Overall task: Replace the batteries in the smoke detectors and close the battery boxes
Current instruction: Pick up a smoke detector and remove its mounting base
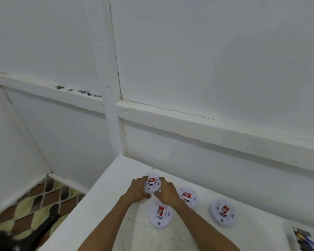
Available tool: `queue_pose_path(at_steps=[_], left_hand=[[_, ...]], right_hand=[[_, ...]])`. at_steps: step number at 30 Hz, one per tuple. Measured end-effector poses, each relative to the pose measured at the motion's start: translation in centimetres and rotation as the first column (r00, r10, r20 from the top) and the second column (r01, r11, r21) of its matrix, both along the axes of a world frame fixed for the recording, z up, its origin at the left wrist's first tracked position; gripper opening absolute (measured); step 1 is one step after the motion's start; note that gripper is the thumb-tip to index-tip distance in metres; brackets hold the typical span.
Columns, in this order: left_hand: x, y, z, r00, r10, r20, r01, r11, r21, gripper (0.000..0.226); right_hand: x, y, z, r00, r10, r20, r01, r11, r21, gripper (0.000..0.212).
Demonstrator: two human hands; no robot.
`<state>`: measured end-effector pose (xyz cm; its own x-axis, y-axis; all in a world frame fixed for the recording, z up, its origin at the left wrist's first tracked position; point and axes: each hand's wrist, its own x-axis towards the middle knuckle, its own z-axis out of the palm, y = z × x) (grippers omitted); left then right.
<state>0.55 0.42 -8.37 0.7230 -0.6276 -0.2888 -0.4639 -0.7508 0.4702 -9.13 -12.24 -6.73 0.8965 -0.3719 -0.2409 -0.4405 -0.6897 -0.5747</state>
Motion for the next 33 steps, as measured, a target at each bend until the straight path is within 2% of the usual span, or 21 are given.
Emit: queue_pose_path(at_steps=[3, 9, 15, 20, 22, 25, 27, 29, 33], left_hand=[[-0.2, 0.4, -0.3, 0.998, 0.057, -0.01, -0.057, 0.994, -0.096, 0.064], [-1.2, 1.2, -0.4, 0.993, 0.083, -0.085, -0.108, 0.933, -0.343, 0.071], [-2.4, -0.1, 2.4, 0.992, 0.11, -0.064, -0.127, 0.863, -0.489, 0.062], [-3.9, -1.1, 5.0, 0.99, 0.129, -0.065, -0.144, 0.829, -0.541, 0.072], [-2.9, -1.7, 3.6, 0.993, 0.099, -0.068, -0.119, 0.814, -0.568, 0.081], [-4.3, -2.2, 4.0, 0.997, 0.065, -0.045, -0.079, 0.791, -0.606, 0.068], [-7.1, -2.2, 6.9, 0.999, 0.043, -0.03, -0.052, 0.758, -0.651, 0.053], [-8.9, -2.6, 8.4, 0.999, 0.012, -0.036, -0.034, 0.719, -0.695, 0.05], [-11.4, -3.4, 9.3, 0.994, -0.013, -0.11, -0.07, 0.697, -0.714, 0.041]], right_hand=[[0.4, 0.1, -0.6, 0.999, -0.041, 0.024, 0.041, 0.999, 0.026, 0.057], [-0.6, -0.3, -0.8, 0.983, -0.15, 0.11, 0.138, 0.984, 0.109, 0.069], [-2.5, -1.2, 1.2, 0.904, -0.255, 0.343, 0.222, 0.966, 0.135, 0.047], [-4.6, -1.9, 3.5, 0.857, -0.261, 0.444, 0.228, 0.965, 0.127, 0.043], [-5.6, -2.2, 4.2, 0.835, -0.268, 0.481, 0.229, 0.963, 0.14, 0.042], [-7.6, -2.7, 5.2, 0.812, -0.265, 0.52, 0.231, 0.964, 0.131, 0.041], [-8.8, -3.2, 5.8, 0.808, -0.261, 0.528, 0.241, 0.964, 0.108, 0.039], [-10.0, -3.8, 5.9, 0.803, -0.248, 0.542, 0.247, 0.966, 0.077, 0.037], [-12.9, -4.7, 6.1, 0.785, -0.227, 0.576, 0.246, 0.968, 0.047, 0.039]])
